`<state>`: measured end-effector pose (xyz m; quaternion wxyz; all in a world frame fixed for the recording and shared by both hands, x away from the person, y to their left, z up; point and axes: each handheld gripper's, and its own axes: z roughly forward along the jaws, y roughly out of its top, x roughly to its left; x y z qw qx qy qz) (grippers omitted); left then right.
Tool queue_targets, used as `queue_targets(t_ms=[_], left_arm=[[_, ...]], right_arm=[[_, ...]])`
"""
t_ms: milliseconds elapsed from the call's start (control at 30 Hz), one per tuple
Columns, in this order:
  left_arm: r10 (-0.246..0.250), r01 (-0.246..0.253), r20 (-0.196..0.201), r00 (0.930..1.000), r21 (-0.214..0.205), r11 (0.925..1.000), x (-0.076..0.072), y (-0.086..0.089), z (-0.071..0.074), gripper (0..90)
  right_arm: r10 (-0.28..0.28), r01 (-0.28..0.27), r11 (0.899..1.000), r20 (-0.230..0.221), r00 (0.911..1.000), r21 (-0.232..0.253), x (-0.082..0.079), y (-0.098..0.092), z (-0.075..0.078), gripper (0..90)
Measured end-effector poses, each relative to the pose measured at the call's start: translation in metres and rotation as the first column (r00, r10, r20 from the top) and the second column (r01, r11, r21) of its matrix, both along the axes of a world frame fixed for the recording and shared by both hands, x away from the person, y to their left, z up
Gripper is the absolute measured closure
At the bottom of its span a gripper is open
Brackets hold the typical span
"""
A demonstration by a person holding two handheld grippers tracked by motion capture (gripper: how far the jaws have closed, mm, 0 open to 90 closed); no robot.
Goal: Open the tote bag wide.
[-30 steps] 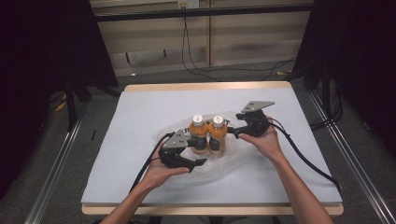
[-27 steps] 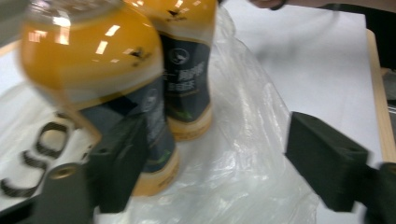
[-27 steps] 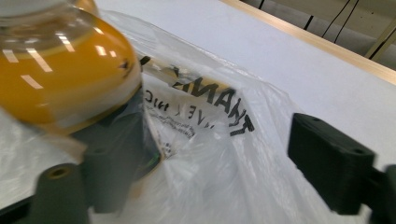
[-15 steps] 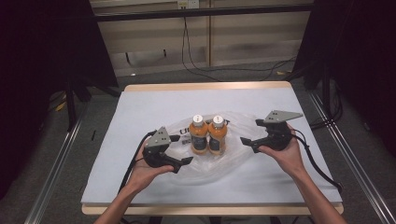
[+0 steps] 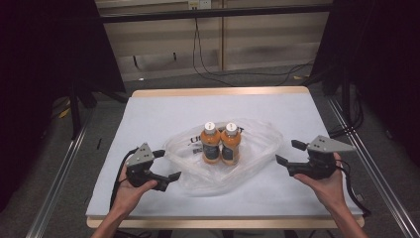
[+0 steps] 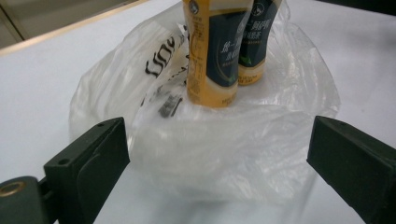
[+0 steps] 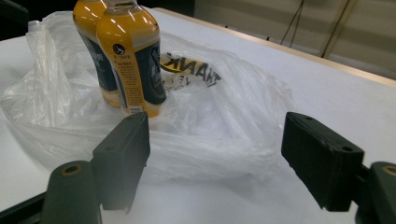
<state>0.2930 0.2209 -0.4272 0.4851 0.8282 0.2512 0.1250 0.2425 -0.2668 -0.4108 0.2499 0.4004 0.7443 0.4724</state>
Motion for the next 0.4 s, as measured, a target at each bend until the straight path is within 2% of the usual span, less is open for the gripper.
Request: queue_targets(t_ms=[100, 167, 367, 400], left_arm=[[0.013, -0.013, -0.019, 0.9997, 0.011, 0.9999, -0.007, 0.013, -0.005, 3.6], [0.059, -0.059, -0.022, 0.9980, 0.016, 0.9982, -0.011, 0.023, -0.009, 3.6], [0.129, -0.130, -0.036, 0.9910, -0.037, 0.9908, -0.020, 0.047, -0.018, 3.2], [0.124, -0.125, -0.034, 0.9917, -0.035, 0.9915, -0.021, 0.050, -0.020, 3.1]], right_arm=[[-0.028, 0.028, 1.000, -0.006, 0.9996, 0.004, -0.013, -0.007, -0.001, 23.4], [-0.046, 0.046, 0.999, -0.011, 0.9989, -0.001, -0.019, -0.013, -0.002, 22.8], [-0.122, 0.123, 0.992, -0.035, 0.9919, 0.036, -0.043, -0.031, -0.018, 18.1], [-0.129, 0.130, 0.990, -0.037, 0.9910, 0.050, -0.046, -0.034, -0.020, 16.1]])
